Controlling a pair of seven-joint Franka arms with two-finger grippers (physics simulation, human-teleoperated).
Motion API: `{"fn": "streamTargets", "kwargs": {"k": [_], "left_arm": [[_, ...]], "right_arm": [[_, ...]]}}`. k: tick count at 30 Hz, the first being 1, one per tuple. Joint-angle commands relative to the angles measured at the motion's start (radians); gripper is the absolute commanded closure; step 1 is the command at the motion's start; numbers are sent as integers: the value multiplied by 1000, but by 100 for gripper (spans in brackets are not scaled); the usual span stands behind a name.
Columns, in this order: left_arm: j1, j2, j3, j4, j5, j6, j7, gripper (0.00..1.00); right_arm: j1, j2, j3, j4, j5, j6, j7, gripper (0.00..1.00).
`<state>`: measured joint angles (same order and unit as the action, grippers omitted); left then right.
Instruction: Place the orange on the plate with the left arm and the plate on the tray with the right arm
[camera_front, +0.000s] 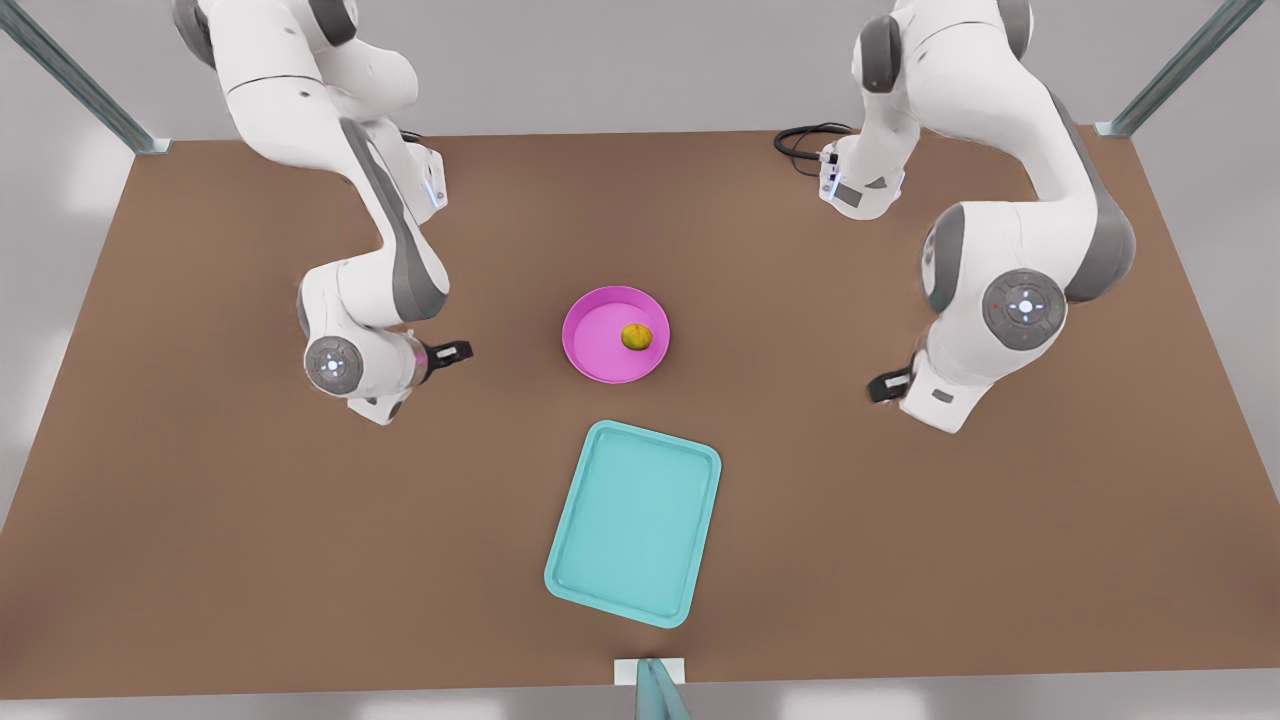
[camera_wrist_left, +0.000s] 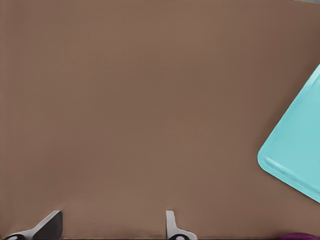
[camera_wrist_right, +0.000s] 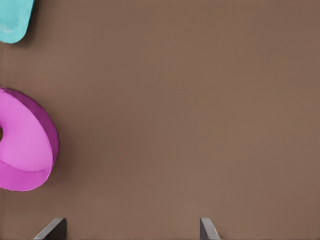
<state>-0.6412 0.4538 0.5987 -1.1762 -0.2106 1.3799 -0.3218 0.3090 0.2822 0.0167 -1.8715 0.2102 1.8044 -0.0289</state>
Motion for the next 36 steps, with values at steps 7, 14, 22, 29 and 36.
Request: {"fn": "streamTargets", "kwargs": {"k": [7, 14, 22, 29, 36], "left_arm": [[618, -304, -761, -227, 304, -18, 195, 0], [603, -271, -769, -192, 275, -36, 191, 0], [572, -253, -778, -188, 278, -35, 181, 0], [572, -253, -780, -188, 277, -36, 181, 0], [572, -251, -780, -188, 275, -35, 181, 0]], "right_arm": [[156, 9, 37, -293, 127, 763, 162, 0], [156, 37, 141, -393, 149, 931, 159, 0], [156, 100, 210, -379, 150, 902, 124, 0], [151, 141, 213, -363, 150, 876, 86, 0], [145, 166, 223, -339, 150, 825, 27, 31]]}}
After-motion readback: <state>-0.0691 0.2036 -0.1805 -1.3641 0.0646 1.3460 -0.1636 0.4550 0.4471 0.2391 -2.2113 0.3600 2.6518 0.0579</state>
